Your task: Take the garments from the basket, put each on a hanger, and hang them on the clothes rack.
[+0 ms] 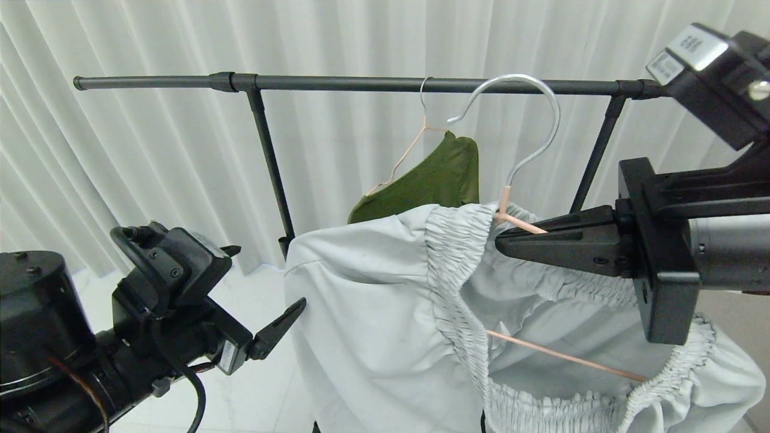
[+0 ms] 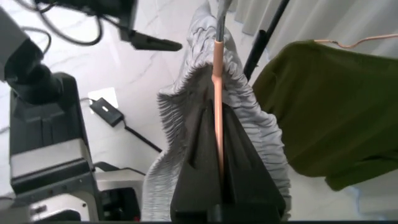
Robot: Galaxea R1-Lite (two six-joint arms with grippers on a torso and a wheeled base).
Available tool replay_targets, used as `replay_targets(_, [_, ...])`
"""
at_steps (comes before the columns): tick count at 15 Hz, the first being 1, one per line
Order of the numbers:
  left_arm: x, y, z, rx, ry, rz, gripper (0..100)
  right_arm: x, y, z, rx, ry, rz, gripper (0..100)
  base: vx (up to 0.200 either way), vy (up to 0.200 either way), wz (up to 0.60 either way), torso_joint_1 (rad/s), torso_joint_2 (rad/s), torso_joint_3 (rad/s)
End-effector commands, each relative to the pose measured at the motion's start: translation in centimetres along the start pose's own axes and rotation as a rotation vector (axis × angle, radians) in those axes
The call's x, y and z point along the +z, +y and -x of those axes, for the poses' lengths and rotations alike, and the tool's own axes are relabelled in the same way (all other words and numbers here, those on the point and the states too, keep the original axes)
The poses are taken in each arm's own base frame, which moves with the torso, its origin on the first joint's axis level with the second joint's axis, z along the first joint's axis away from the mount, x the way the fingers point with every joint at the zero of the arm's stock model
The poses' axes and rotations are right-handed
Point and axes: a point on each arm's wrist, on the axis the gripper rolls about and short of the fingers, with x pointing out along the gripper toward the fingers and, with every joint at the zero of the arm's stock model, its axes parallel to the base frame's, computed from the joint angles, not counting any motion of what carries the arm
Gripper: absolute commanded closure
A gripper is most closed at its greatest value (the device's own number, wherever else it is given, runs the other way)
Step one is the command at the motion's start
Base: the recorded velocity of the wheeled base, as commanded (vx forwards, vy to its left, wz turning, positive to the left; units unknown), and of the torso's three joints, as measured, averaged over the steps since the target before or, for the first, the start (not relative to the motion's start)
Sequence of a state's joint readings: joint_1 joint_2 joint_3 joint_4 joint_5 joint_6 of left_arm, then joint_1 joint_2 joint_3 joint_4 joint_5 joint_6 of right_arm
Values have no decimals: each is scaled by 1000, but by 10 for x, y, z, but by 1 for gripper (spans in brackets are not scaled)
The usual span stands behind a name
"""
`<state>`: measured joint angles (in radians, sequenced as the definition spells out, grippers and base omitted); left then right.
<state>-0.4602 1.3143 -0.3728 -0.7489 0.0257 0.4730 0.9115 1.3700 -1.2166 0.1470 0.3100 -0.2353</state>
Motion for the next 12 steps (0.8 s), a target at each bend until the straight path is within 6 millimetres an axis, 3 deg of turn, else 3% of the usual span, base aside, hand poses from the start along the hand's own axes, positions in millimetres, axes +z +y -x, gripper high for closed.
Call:
replay_targets(1, [-10,2,-10,-17,47,17,0,1,2,4,12,-13,10,100,0,0,0,0,0,0])
replay_targets(4, [-14,5,-13,-19,60,22,0,2,3,6,24,-20,21,100,0,0,0,0,0,0])
replay_targets(5, [-13,6,-13,-31,49,21,100,2,4,6,29,-21,22,100,0,0,0,0,0,0])
replay_targets(8, [-16,5,-12,-32,62,18,100,0,3,5,19,-11,18,100,0,0,0,0,0,0])
replay_targets(12, [-35,23,-3,72,138,48,100,0,0,15,-13,-10,8,100,0,0,0,0,0,0])
